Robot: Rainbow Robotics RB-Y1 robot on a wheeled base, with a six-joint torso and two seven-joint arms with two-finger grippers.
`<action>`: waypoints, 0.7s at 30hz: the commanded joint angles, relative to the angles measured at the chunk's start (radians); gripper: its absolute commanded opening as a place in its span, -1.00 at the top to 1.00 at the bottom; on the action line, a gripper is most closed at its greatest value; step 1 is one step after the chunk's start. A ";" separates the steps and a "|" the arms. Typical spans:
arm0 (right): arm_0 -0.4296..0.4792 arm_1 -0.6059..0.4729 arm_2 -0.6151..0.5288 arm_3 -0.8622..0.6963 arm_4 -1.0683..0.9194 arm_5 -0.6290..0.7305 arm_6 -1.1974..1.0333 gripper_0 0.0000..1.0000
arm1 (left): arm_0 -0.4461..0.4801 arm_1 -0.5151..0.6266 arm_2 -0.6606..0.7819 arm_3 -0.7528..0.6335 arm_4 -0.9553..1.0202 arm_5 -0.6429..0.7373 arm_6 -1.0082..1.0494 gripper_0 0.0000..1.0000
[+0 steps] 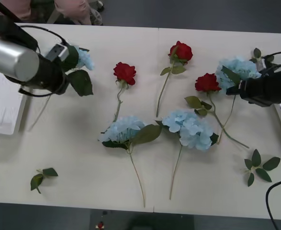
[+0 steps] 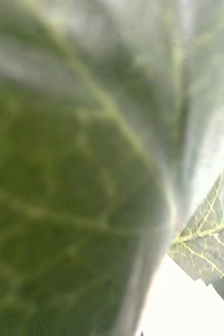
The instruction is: Put the red flowers into the right box and the blue flowers into the left box
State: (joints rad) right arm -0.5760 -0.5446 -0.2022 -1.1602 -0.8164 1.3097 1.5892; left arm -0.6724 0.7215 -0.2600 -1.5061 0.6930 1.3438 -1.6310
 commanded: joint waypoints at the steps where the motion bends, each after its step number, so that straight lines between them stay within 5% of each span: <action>1: -0.008 0.038 -0.016 -0.023 0.083 -0.013 -0.092 -1.00 | -0.024 0.142 0.136 -0.137 0.077 0.175 0.025 1.00; 7: -0.008 0.081 -0.006 -0.023 0.189 -0.018 -0.124 -1.00 | -0.001 0.228 0.274 -0.134 0.086 0.317 -0.001 1.00; 12: -0.008 0.089 -0.003 -0.023 0.210 -0.023 -0.130 -1.00 | 0.109 0.263 0.358 -0.134 -0.036 0.282 -0.020 1.00; 13: -0.008 0.091 0.004 -0.023 0.212 -0.026 -0.132 -0.80 | 0.135 0.273 0.369 -0.134 -0.053 0.255 -0.024 1.00; 15: -0.008 0.089 0.020 -0.023 0.213 -0.035 -0.133 0.44 | 0.174 0.285 0.370 -0.131 -0.107 0.213 -0.027 1.00; 17: -0.008 0.089 0.021 -0.023 0.213 -0.044 -0.135 0.98 | 0.201 0.288 0.372 -0.118 -0.151 0.169 -0.030 1.00; 21: -0.008 0.091 0.029 -0.023 0.215 -0.053 -0.135 1.00 | 0.224 0.289 0.370 -0.042 -0.187 0.066 -0.033 1.00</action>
State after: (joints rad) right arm -0.5751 -0.4490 -0.1660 -1.1599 -0.6108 1.2669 1.4862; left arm -0.4346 0.9775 0.1186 -1.5966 0.5203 1.4683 -1.6317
